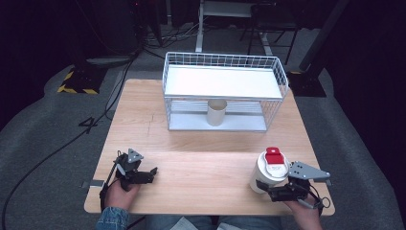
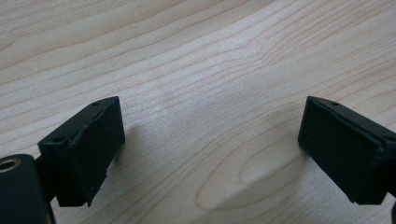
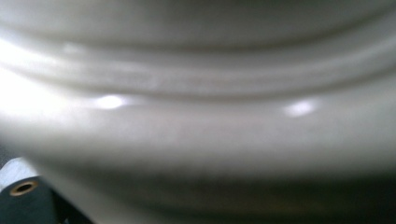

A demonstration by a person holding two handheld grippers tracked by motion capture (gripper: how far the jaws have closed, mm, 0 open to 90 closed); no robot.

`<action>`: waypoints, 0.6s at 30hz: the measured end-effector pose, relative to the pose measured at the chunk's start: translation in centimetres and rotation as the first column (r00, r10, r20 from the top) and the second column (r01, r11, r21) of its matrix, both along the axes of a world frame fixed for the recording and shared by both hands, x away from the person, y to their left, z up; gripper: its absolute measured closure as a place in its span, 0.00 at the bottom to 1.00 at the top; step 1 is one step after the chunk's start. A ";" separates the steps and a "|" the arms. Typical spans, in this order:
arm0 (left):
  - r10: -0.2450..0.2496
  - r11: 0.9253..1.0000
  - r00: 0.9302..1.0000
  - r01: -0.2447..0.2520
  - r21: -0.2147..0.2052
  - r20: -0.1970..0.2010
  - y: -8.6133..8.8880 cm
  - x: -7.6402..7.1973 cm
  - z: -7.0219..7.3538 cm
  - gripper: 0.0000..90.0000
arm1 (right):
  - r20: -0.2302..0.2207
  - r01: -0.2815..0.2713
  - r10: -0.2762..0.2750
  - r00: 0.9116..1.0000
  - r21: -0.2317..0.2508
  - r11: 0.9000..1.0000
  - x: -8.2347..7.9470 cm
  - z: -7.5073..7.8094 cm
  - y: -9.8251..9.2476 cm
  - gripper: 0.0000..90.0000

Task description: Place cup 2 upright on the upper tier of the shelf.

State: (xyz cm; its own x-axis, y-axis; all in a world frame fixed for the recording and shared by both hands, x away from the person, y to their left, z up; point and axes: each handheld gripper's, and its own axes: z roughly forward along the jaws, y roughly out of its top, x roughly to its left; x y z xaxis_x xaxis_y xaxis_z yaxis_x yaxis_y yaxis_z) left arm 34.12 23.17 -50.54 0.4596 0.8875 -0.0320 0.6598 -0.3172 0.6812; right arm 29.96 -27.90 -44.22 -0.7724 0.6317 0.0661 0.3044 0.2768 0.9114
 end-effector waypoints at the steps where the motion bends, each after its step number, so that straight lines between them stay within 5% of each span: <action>1: -0.001 1.000 1.000 0.001 0.000 0.000 0.0 0.0 0.0 0.09 | 0.001 0.000 0.000 1.000 -0.002 1.000 0.1 0.2 0.0 0.11; 18: -0.004 1.000 1.000 0.004 0.000 -0.002 0.0 0.1 0.0 0.09 | -0.010 0.036 -0.036 0.999 0.003 0.999 2.0 3.9 0.1 0.11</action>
